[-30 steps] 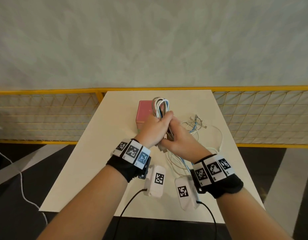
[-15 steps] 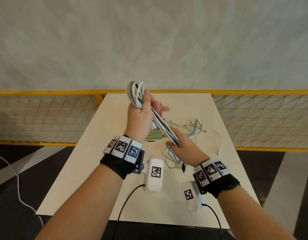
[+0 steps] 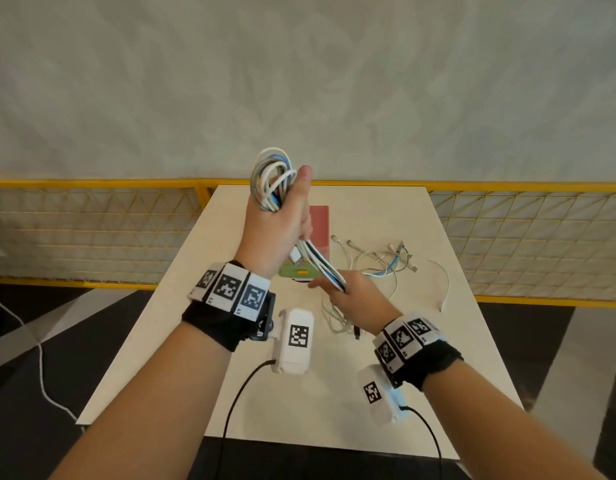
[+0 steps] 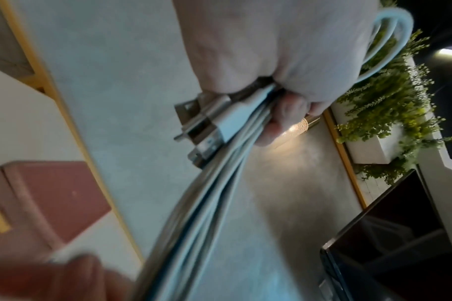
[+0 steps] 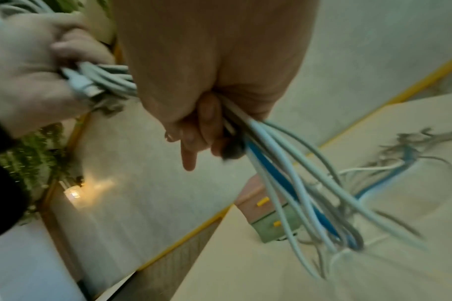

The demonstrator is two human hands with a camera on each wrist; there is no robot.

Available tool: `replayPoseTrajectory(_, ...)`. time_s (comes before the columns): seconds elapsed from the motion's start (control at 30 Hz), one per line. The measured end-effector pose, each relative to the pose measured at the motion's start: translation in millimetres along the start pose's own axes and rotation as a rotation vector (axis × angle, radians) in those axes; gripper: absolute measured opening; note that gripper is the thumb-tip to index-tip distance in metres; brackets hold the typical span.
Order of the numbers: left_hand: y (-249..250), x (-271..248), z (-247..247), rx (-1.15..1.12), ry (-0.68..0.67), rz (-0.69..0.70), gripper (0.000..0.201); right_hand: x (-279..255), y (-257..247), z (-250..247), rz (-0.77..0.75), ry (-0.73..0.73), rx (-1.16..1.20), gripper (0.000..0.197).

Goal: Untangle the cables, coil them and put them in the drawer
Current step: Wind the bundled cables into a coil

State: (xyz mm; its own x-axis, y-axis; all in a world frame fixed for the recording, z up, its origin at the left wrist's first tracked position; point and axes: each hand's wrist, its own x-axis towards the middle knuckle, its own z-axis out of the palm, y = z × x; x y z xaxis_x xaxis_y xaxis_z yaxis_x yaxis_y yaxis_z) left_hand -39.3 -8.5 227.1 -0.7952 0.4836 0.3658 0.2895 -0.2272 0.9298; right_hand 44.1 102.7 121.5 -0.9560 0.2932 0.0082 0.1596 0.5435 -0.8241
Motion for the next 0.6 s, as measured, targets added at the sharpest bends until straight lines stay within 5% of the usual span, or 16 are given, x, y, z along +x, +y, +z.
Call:
replayPoseTrajectory(0.1, -12, 0, -18, 0.123, -0.028, -0.052, 0.048, 4, 10, -15, 0.046, 0.065, -0.098, 0.016)
replayPoseTrajectory(0.27, -26, -14, -26, 0.374, -0.146, -0.283, 0.041, 16, -6, -45, 0.161, 0.326, -0.118, 0.045)
replayPoseTrajectory(0.47, -41, -28, -13, 0.358, -0.407, -0.460, 0.044, 18, -36, -39, 0.067, 0.329, -0.149, 0.061)
replayPoseTrajectory(0.6, -44, -33, -9, 0.374, -0.529, -0.410, 0.035, 11, -40, -37, 0.013, 0.324, -0.192, 0.062)
